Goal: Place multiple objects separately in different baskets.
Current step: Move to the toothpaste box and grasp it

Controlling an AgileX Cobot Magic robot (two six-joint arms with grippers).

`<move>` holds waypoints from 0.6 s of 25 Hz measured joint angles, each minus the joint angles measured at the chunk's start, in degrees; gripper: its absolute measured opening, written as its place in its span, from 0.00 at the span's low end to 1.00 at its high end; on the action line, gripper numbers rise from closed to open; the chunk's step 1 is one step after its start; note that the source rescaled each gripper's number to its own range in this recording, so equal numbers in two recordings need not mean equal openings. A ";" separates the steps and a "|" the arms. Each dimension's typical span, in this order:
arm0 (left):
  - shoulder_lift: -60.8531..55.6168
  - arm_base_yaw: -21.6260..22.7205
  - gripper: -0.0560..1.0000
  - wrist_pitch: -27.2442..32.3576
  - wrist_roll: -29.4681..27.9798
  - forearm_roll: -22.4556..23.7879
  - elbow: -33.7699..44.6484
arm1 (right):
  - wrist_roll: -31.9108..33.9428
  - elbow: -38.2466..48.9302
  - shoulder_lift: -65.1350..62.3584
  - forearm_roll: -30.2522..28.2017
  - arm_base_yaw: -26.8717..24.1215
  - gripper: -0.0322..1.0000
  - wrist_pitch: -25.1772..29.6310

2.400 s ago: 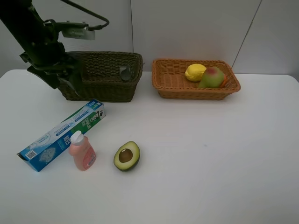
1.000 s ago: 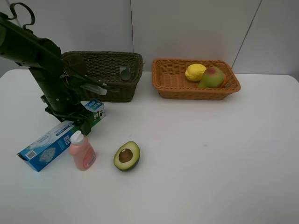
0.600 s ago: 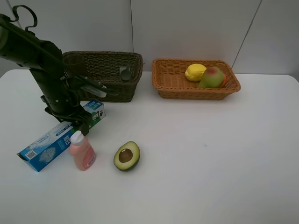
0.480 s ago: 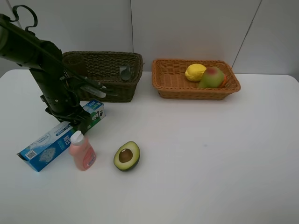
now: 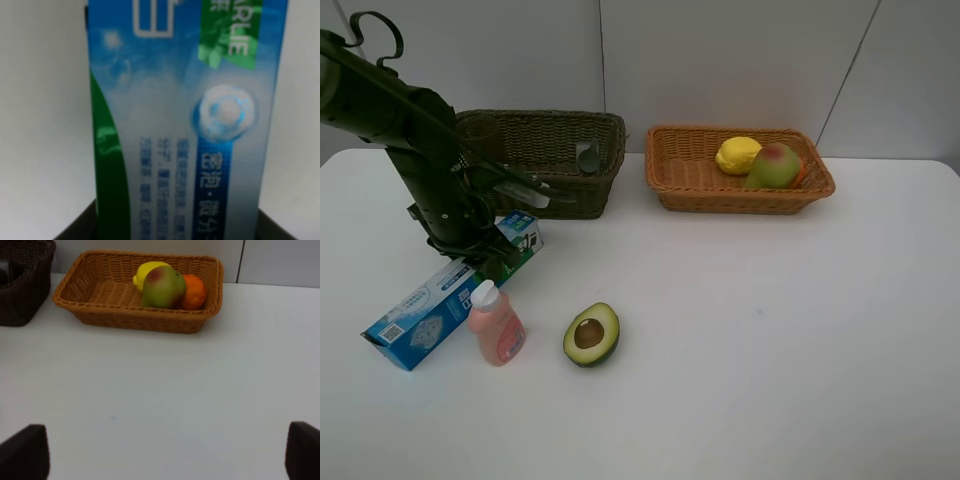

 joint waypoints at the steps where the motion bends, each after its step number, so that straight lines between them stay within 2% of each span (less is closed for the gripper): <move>1: 0.00 0.00 0.57 0.00 -0.15 0.00 0.00 | 0.00 0.00 0.00 0.00 0.00 1.00 0.00; 11: 0.00 0.00 0.57 0.00 -0.52 0.06 0.00 | 0.00 0.00 0.00 0.00 0.00 1.00 0.00; 15: 0.02 0.00 0.57 2.03 -0.59 0.00 -0.72 | 0.00 0.00 0.00 0.00 0.00 1.00 0.00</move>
